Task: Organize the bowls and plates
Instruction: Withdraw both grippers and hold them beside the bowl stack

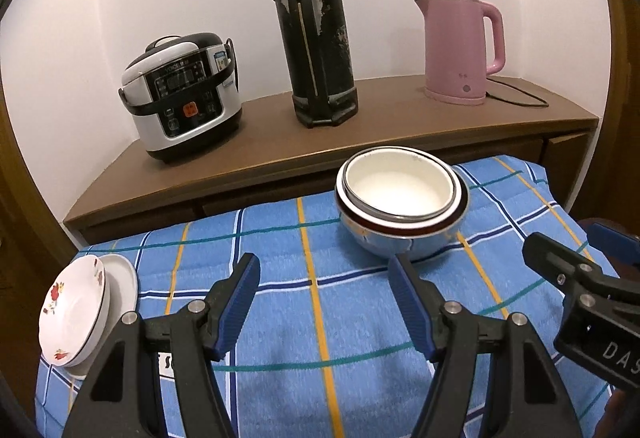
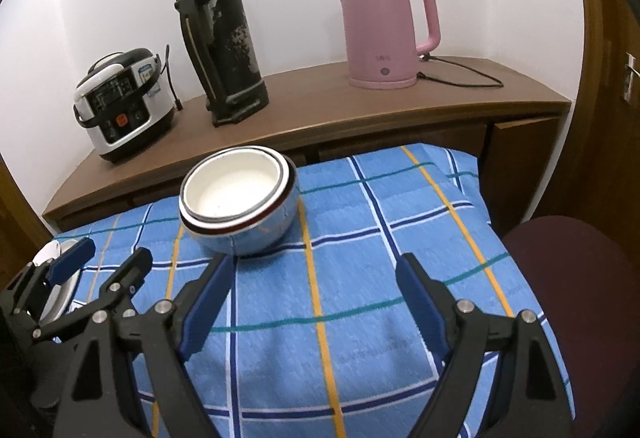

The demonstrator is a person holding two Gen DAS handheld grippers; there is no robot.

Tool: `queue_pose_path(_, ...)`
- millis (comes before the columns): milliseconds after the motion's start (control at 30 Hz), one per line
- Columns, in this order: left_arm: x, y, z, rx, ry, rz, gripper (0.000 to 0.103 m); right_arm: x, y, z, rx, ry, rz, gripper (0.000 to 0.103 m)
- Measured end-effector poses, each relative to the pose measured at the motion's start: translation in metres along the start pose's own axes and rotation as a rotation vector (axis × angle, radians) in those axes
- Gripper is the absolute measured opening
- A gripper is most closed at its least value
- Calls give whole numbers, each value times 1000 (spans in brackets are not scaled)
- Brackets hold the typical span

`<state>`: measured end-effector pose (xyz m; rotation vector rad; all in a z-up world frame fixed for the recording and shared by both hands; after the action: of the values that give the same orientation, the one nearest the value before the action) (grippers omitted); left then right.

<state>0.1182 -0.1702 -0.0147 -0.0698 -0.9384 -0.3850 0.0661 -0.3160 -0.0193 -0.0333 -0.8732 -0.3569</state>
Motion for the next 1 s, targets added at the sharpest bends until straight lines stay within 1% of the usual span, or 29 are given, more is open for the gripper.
queue_pose_path(167, -2, -2, 0, 10, 6, -2, 69, 4, -5, 4, -27, -42, 1, 91)
queue_pose_path(267, -2, -1, -3, 1, 11, 8, 69, 10, -8, 5, -15, -69, -6, 92)
queue_pose_path(367, 2, 3, -8, -6, 17, 32, 69, 18, -10, 2, 0, -71, -13, 92)
queue_pose_path(500, 10, 13, -13, 5, 1, 69, 69, 31, -12, 0, 25, -89, -39, 92)
queue_pose_path(567, 15, 17, -15, 15, -3, 79, 69, 36, -12, -2, 16, -97, -38, 92)
queue_pose_path(700, 22, 21, -18, 16, -22, 84, 69, 42, -10, -7, 8, -91, -19, 91)
queue_pose_path(800, 24, 22, -21, 44, -32, 58, 69, 44, -10, -9, 3, -87, -18, 90)
queue_pose_path(900, 25, 23, -24, 26, -29, 78, 69, 46, -10, -11, 2, -88, -15, 89)
queue_pose_path(1000, 25, 24, -29, 32, -20, 73, 69, 49, -10, -14, -3, -87, 2, 88)
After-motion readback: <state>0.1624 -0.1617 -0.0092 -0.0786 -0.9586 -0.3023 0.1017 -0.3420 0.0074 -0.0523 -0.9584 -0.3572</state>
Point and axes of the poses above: each gripper's, at about its wrist camera, not at the fingertips, and z roughly against the way its jaws point, y to its left, x to its top, the point moved 7 cm from there along -z, roughly the way its jaws point, and after that the axes turned 4 degrees about -x, right-handed, at the moved point
